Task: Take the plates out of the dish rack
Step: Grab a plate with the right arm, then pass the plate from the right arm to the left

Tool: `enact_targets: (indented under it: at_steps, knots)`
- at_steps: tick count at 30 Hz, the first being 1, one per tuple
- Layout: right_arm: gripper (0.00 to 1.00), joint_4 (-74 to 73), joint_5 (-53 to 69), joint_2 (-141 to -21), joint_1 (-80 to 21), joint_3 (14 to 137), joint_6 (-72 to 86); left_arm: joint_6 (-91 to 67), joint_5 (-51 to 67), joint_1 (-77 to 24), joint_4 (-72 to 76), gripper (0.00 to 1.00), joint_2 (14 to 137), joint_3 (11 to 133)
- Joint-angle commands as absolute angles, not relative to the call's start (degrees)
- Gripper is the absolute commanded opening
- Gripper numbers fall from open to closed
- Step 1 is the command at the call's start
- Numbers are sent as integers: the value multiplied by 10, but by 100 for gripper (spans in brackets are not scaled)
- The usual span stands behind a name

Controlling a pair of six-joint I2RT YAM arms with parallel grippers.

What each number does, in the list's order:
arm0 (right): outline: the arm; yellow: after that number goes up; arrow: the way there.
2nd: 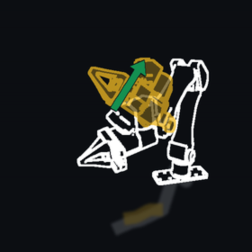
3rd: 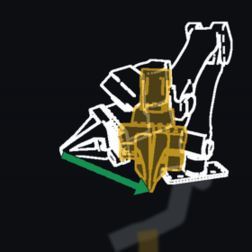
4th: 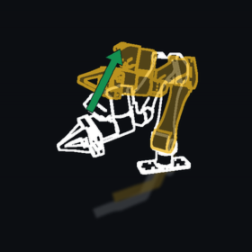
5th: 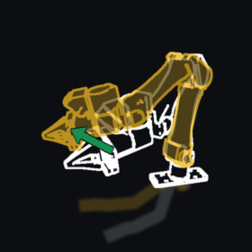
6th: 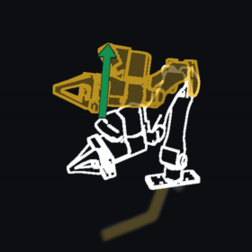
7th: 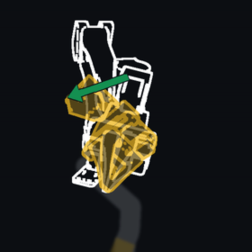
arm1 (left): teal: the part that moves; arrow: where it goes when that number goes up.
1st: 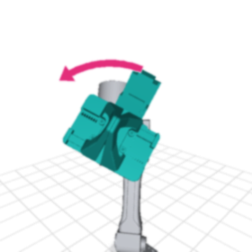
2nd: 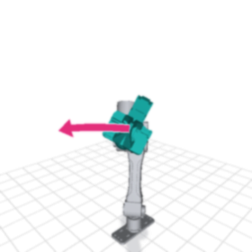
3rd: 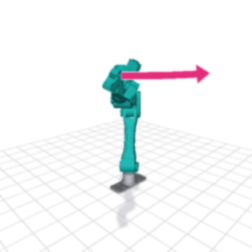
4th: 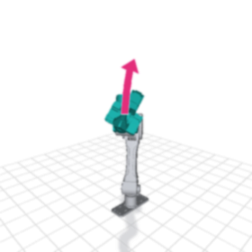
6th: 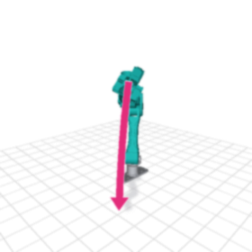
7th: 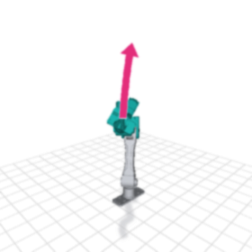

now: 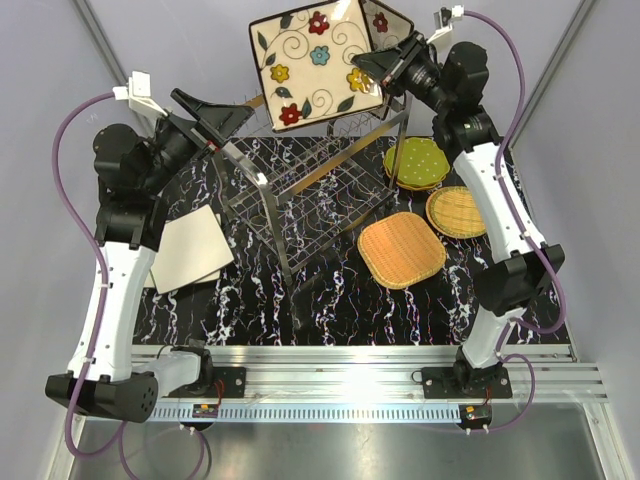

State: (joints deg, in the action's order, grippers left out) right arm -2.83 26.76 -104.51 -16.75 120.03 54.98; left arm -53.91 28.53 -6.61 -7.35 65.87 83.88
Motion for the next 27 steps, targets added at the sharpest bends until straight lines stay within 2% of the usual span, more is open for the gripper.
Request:
enact_targets:
  at_steps: [1,19,23,27]
  knots:
    - [0,120,273,-967,-179,1222,604,-530,270,-75,-41,99,661,861]
    - [0,134,289,-951,-217,1193,611,-541,260,-98,-29,97,679,873]
    - [0,136,294,-947,-233,1185,600,-550,260,-103,-23,92,680,875]
    - [0,138,297,-946,-242,1176,593,-555,262,-105,-17,78,681,875]
